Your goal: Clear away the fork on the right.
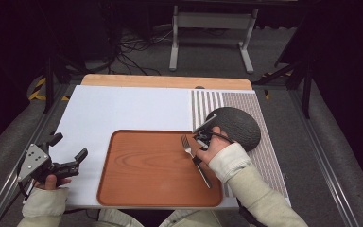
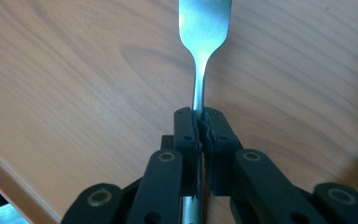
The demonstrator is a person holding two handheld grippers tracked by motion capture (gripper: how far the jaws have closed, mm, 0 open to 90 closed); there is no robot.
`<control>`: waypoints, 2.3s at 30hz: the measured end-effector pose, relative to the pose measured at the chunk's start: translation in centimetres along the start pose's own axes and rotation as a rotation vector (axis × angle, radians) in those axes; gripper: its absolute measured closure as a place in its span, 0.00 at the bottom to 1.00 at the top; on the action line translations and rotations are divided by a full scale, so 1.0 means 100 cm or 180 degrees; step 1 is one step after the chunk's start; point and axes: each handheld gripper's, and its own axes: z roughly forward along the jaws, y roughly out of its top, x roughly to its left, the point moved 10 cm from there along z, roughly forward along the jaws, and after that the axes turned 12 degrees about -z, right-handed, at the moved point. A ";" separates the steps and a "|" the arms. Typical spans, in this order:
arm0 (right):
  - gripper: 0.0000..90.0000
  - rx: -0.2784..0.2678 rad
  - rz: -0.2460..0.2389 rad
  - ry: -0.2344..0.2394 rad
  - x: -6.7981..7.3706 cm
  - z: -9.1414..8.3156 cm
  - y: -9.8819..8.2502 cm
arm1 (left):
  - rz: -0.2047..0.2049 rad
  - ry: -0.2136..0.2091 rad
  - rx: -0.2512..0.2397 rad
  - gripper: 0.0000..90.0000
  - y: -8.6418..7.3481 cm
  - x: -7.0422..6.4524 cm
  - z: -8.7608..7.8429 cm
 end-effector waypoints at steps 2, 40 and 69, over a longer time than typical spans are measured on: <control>0.94 0.0008 -0.0003 -0.0006 -0.001 0.001 0.000 | -0.0003 0.0002 -0.0003 0.01 0.000 0.000 0.000; 0.34 -0.0901 -0.1287 -0.0441 -0.002 -0.010 0.039 | -0.0016 0.0010 -0.0003 0.01 -0.001 0.001 0.001; 1.00 -0.1229 -0.1907 -0.0320 0.007 0.026 0.058 | -0.0014 0.0013 -0.0006 0.01 -0.001 0.001 0.000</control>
